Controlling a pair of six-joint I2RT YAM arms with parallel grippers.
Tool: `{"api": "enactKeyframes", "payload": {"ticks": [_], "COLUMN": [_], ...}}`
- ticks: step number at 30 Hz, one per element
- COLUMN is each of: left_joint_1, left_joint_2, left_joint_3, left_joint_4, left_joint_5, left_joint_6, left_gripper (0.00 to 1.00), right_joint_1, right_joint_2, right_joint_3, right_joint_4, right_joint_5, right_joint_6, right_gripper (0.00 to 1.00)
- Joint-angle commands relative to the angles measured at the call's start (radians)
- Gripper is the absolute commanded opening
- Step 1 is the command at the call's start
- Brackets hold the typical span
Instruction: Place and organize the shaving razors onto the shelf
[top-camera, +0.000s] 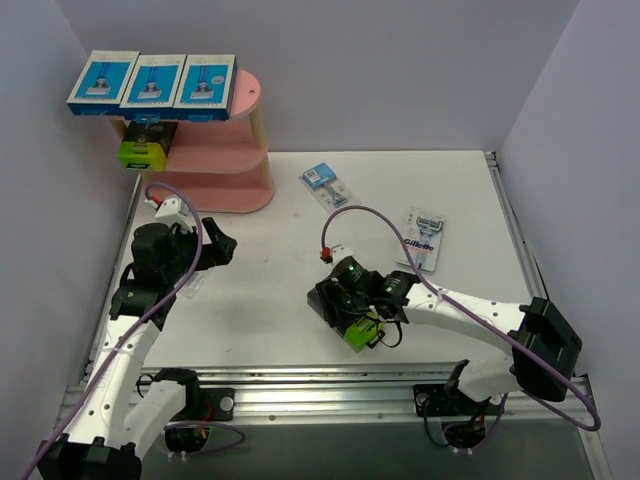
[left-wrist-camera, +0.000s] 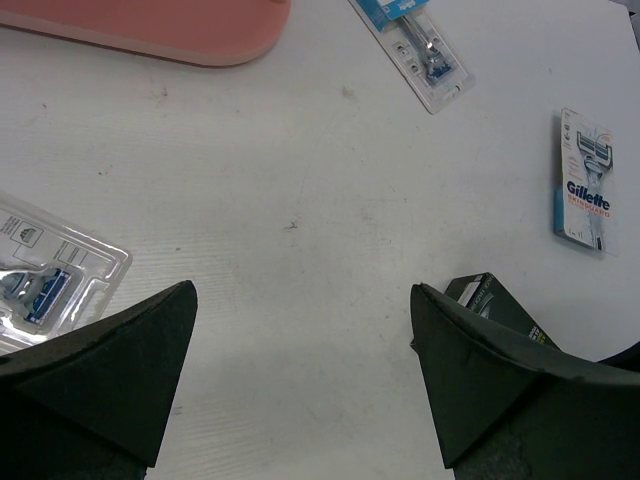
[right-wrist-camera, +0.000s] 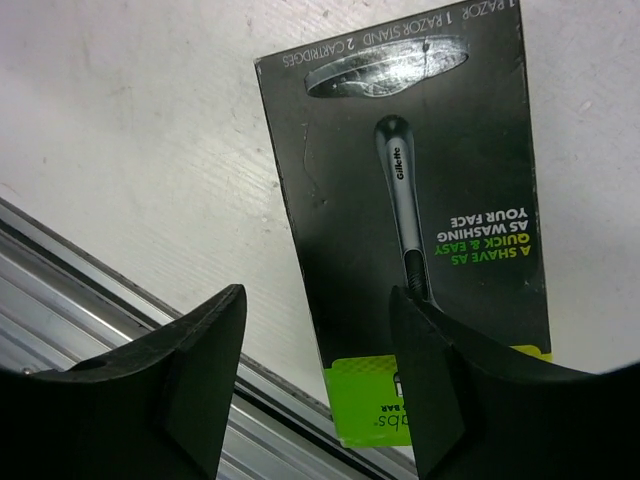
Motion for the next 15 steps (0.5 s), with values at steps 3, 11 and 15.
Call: {"api": "enactKeyframes", "payload": {"ticks": [3, 11, 15], "left_joint_1": [0.011, 0.009, 0.006], "left_joint_2": [-0.013, -0.011, -0.011], "left_joint_3": [0.014, 0.009, 0.009], "left_joint_4": [0.034, 0.029, 0.028], "left_joint_5": [0.009, 0.012, 0.011], "left_joint_6": [0.003, 0.0, -0.001], "left_gripper": [0.97, 0.97, 0.97], "right_joint_1": [0.076, 0.139, 0.127], "right_joint_2": [0.072, 0.283, 0.384], "right_joint_3": [0.087, 0.205, 0.257], "right_joint_4": [-0.087, -0.215, -0.236], "right_joint_5": [0.162, 0.379, 0.466], "right_joint_6": [-0.003, 0.031, 0.052], "right_gripper": [0.59, 0.64, 0.59]}}
